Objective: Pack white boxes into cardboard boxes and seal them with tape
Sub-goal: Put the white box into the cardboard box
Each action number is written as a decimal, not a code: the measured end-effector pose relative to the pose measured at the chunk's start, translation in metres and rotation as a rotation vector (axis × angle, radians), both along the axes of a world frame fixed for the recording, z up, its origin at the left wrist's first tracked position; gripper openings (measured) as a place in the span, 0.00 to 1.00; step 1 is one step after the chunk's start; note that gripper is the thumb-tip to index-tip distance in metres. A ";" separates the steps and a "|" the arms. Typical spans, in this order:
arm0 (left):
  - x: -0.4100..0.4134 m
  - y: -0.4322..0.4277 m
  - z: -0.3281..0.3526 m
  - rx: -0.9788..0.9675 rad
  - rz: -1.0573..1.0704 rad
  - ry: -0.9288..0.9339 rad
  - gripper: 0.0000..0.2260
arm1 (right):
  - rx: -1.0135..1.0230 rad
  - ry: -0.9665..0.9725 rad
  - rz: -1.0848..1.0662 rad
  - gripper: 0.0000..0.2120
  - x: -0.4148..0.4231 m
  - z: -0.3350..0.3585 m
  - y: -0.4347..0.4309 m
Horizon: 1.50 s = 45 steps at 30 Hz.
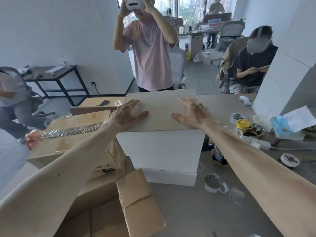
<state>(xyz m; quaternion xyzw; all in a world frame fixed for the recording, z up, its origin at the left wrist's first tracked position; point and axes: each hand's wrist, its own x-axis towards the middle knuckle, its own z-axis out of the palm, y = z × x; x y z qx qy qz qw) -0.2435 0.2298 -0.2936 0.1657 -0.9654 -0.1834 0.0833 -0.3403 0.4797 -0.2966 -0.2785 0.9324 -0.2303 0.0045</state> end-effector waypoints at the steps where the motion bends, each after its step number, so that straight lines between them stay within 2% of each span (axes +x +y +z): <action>1: 0.005 0.002 0.001 -0.003 0.008 0.005 0.37 | -0.002 0.009 0.008 0.39 0.004 0.002 0.001; 7: 0.047 0.020 0.014 -0.052 0.046 0.096 0.33 | -0.025 0.068 0.057 0.39 0.029 0.013 0.007; 15: 0.128 0.015 0.031 -0.106 0.160 0.143 0.34 | -0.094 0.131 0.186 0.39 0.084 0.023 -0.010; 19: 0.178 0.002 0.029 -0.085 0.248 0.131 0.37 | -0.106 0.123 0.265 0.38 0.118 0.025 -0.032; 28: 0.288 -0.020 0.009 -0.073 0.472 0.114 0.34 | -0.116 0.062 0.482 0.38 0.191 0.006 -0.091; 36: 0.363 -0.038 -0.027 -0.034 0.570 0.039 0.33 | -0.112 -0.017 0.582 0.39 0.247 -0.040 -0.137; 45: 0.400 -0.063 -0.092 0.041 0.529 -0.108 0.33 | -0.004 -0.124 0.509 0.38 0.293 -0.110 -0.155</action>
